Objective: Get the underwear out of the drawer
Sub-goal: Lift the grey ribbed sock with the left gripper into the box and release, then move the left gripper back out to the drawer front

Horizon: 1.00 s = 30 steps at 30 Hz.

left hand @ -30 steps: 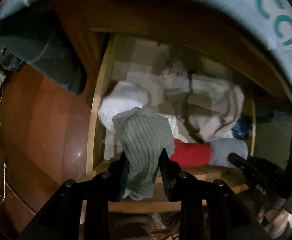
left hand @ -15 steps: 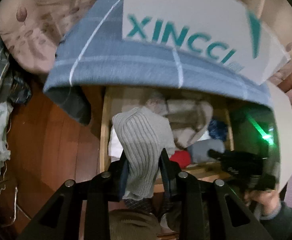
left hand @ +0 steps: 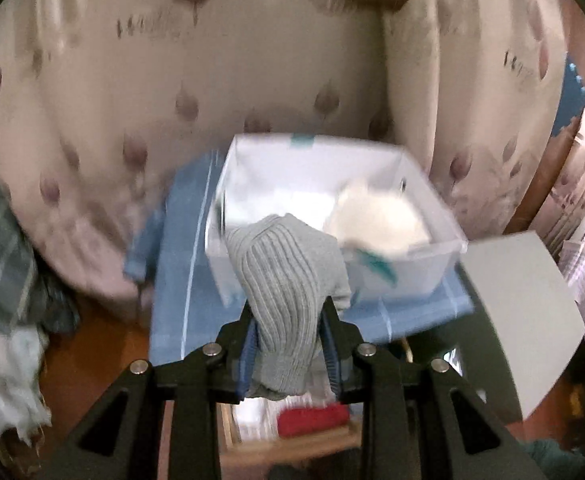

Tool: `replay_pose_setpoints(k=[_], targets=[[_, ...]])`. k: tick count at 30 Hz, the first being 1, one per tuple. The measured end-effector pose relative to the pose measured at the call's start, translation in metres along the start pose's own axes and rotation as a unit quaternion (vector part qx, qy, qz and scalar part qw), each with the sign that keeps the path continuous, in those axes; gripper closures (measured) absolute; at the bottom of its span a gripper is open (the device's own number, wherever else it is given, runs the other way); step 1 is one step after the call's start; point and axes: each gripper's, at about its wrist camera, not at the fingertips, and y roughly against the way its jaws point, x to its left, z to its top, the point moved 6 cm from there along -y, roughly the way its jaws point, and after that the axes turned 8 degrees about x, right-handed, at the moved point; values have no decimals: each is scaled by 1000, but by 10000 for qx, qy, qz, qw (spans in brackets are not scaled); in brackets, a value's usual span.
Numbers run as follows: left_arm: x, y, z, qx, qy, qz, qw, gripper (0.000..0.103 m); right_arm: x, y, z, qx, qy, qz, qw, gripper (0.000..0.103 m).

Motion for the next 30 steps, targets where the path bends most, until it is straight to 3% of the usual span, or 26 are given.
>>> replay_pose_setpoints(k=[5, 13, 24, 30], targets=[[-10, -2, 57, -256, -46, 46, 9996, 74, 2, 0, 0, -34, 60, -92, 9999, 76], [-26, -75, 101, 223, 27, -2, 9997, 74, 4, 2, 1, -54, 50, 30, 10000, 76], [-47, -158, 92, 1052, -91, 193, 9942, 73, 10, 2, 0, -63, 93, 225, 9997, 76], [-49, -174, 84, 1230, -58, 277, 9920, 69, 10, 2, 0, -53, 61, 303, 9995, 76]])
